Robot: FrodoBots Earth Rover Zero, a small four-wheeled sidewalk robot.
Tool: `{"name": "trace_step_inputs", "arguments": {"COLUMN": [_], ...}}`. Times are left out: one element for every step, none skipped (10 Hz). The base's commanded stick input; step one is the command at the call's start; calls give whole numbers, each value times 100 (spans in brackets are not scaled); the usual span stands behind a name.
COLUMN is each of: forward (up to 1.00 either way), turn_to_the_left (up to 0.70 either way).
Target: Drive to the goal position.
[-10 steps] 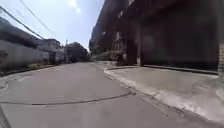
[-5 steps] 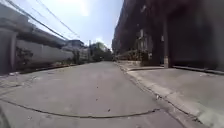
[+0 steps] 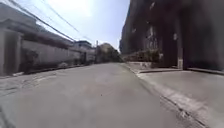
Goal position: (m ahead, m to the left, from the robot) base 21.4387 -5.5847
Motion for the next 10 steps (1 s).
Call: {"name": "trace_step_inputs", "arguments": {"forward": [100,100,100,100,100,100,100,100,100,100], "turn_to_the_left": [-31,-31,-31,-31,-31,-31,-31,-31,-31,-31]}}
